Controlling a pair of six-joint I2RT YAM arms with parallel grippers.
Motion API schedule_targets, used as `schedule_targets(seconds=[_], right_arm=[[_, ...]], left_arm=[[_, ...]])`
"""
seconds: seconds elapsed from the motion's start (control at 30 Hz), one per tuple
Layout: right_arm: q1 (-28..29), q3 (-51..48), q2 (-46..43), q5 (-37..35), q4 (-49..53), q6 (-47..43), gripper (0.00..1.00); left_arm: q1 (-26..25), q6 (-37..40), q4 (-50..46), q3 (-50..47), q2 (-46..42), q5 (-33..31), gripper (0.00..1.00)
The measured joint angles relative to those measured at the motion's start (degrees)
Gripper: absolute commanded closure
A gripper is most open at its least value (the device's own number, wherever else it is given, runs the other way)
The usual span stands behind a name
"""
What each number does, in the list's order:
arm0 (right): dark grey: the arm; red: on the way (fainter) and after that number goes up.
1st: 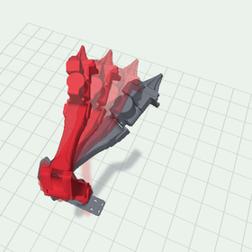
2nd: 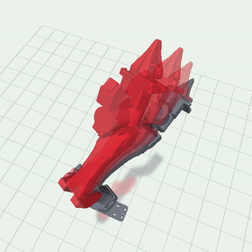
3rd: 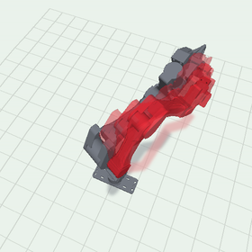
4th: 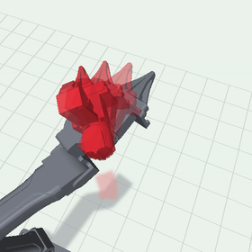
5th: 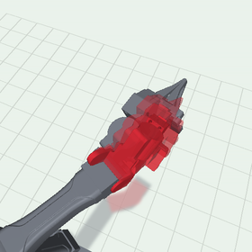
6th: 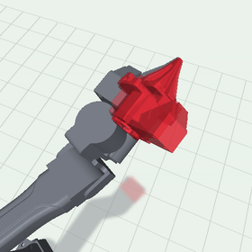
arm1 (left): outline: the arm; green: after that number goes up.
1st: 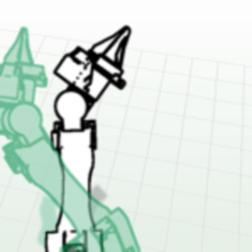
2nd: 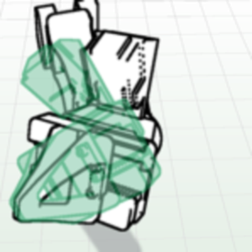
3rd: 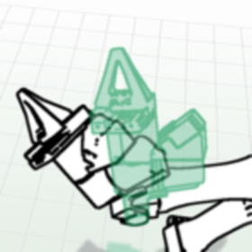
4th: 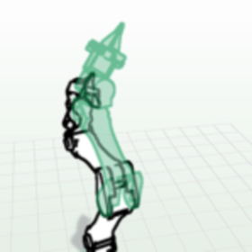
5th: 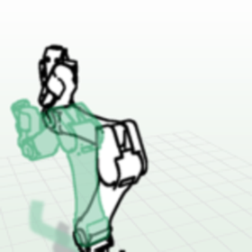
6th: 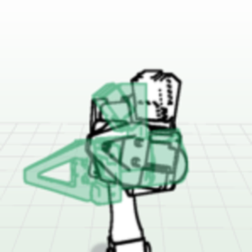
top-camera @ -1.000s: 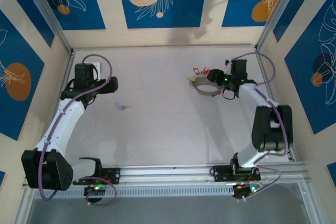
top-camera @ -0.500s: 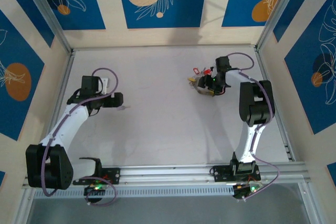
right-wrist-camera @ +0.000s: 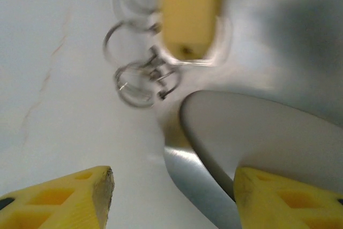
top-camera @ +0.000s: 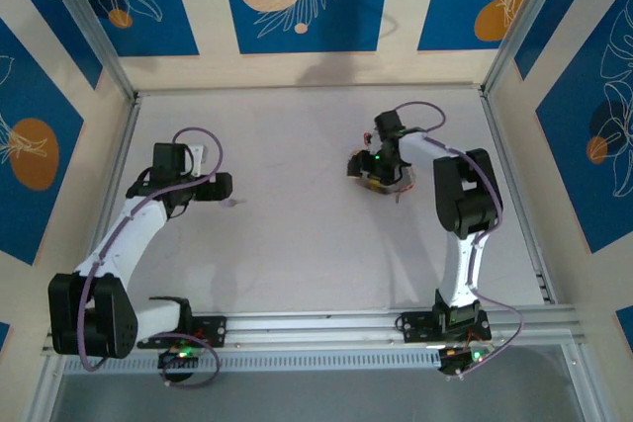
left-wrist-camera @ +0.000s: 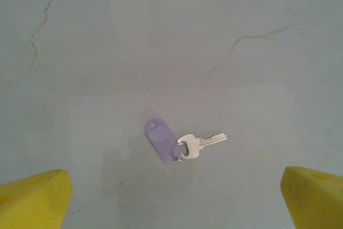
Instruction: Put the keys on the keyring
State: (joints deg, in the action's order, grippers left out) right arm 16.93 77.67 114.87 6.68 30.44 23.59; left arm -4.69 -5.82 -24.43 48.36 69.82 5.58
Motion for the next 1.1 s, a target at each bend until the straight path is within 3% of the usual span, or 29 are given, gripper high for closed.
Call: schedule_targets(seconds=[0.33, 0.47, 0.77, 0.9, 1.03, 1.1], right_arm=[[20.35, 9.68, 4.85, 9.35, 3.72, 1.57, 0.33], [22.93, 11.21, 2.64, 11.52, 3.61, 0.52, 0.32], [13.79, -10.16, -18.78, 8.98, 0.33, -1.62, 0.48], [19.08, -17.05, -22.01, 3.39, -0.85, -8.55, 0.48], [27.06, -25.73, -27.52, 0.13, -5.7, -24.63, 0.49], [28.41, -29.11, -30.16, -0.57, -8.13, -32.79, 0.51]], left_arm=[[0.0, 0.04, 0.07, 0.0, 0.07, 0.44, 0.0], [-0.02, 0.0, 0.48, 0.0, 0.68, 1.51, 0.0], [-1.36, 0.42, 2.08, -0.17, 1.49, 5.57, 0.0], [-1.9, 0.42, 2.27, -0.17, 3.08, 7.34, 0.0], [-2.36, 0.39, 2.34, -0.22, 3.65, 7.52, 0.0], [-2.36, 0.39, 2.36, -0.22, 3.65, 7.52, 0.0]])
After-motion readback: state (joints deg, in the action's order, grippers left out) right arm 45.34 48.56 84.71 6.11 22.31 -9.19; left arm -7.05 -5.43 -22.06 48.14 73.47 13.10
